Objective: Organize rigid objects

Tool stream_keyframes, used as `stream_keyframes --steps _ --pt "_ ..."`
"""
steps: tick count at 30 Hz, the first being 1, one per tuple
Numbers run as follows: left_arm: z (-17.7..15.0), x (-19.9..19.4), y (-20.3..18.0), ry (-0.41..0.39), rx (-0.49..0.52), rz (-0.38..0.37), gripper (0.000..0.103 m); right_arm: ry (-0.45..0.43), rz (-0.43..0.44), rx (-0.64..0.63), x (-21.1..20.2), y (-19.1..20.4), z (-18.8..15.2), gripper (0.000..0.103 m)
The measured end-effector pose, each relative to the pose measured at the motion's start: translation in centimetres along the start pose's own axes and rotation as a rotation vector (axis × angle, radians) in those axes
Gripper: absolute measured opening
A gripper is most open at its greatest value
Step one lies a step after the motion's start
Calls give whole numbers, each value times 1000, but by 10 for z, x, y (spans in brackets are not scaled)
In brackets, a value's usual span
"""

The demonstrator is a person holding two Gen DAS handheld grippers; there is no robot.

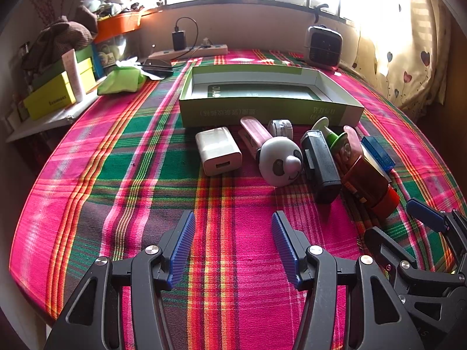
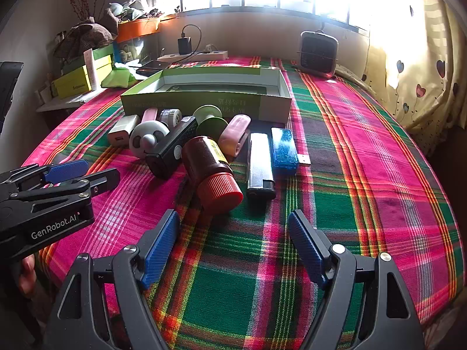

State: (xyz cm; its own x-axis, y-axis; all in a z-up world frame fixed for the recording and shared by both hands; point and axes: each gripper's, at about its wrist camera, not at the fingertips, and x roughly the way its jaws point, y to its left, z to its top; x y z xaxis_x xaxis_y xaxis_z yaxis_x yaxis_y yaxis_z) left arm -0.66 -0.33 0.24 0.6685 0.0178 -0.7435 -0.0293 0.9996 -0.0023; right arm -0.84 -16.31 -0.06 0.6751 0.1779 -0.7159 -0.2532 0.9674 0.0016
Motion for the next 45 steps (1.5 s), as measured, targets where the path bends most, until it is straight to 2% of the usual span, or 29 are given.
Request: stream_keyframes --steps 27,37,42,45 --pt "-1 1 0 2 0 -1 54 -1 2 0 -1 -1 -2 77" --pt "3 3 5 21 5 -18 54 42 20 -31 2 -1 7 77" --pt "6 3 15 29 -21 -51 54 -7 24 -72 -4 -1 14 77" --pt "7 4 20 36 -28 -34 54 -16 50 -73 0 -1 21 77"
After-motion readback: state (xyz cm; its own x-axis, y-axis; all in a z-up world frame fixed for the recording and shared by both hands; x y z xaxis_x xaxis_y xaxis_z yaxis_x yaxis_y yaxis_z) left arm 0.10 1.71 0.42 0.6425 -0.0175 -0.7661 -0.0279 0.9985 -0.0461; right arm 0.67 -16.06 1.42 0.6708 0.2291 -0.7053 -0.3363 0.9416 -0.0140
